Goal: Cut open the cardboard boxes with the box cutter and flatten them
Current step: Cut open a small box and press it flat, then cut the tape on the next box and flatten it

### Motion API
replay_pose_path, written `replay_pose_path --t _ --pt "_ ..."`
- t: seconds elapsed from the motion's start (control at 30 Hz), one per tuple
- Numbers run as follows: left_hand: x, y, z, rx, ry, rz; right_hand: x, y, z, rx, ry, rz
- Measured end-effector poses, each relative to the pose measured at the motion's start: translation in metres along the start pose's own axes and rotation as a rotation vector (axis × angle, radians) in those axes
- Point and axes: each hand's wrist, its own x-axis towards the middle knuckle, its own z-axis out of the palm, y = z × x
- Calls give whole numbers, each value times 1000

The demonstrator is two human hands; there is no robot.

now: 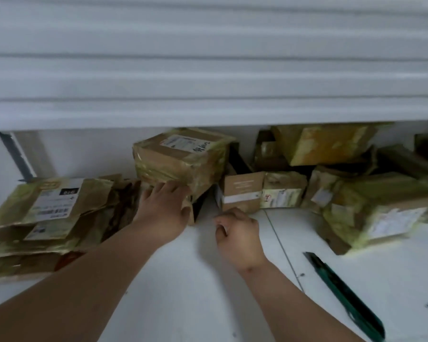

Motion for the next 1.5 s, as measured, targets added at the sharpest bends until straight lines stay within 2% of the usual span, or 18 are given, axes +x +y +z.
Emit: replay_pose_path --t 0.2,0.4,0.77,0.93,1.07,1.23,1.33,1.5 --pt "-4 68 33 -69 -16 111 -16 61 -61 -109 5 124" --pt "3 133 57 -173 -139 160 -52 110 -108 -101 43 246" --pt "14 226 80 -374 -351 218 -96 181 -189 -70 17 689" --pt "32 267 73 -430 -283 185 -80 225 -213 85 145 748" --pt "45 300 80 -584 -268 42 -59 259 -241 223 189 765" --pt "47 329 88 -965 -364 -98 -38 288 -261 414 119 745" --pt "42 334 90 -1053 -385 -115 -32 294 -257 466 75 727" --pt "36 333 80 -1155 -487 -106 -40 295 -251 576 183 706"
